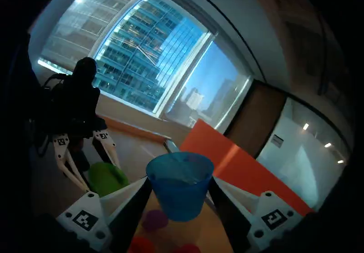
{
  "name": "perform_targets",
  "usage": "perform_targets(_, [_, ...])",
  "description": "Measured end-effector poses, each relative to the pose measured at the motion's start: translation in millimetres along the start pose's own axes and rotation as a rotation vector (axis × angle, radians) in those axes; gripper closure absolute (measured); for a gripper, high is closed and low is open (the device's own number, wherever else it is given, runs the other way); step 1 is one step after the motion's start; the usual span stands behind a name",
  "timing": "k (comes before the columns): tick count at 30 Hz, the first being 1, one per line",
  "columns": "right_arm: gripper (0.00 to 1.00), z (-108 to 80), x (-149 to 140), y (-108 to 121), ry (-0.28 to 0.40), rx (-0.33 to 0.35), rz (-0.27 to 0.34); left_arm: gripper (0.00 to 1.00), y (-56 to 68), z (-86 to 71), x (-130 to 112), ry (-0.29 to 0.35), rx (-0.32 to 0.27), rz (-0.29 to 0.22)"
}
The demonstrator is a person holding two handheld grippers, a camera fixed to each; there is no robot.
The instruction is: Pour water
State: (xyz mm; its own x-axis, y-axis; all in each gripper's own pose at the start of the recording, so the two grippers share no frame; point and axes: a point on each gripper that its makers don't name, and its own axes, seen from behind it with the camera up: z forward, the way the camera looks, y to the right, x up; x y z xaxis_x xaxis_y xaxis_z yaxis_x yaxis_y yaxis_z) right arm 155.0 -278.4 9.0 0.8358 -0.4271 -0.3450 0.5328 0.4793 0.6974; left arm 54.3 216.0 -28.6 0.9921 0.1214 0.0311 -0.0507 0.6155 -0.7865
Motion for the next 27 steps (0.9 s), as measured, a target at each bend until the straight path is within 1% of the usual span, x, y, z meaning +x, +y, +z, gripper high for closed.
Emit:
perform_targets(9, [0.12, 4.7, 6, 4, -0.004, -0.002, -0.090, 0.14, 4.2, 4.1, 1, 0.008, -0.010, -0.005])
perform_targets(17, [0.12, 5.9, 14, 14, 0.003, -0.022, -0.178, 0.14, 3.9, 6.5, 1, 0.008, -0.010, -0.004])
perform_targets(27, [0.12, 8.9, 17, 17, -0.011, -0.026, -0.287, 0.15, 5.1, 9.1, 3, 0.019, -0.015, -0.003])
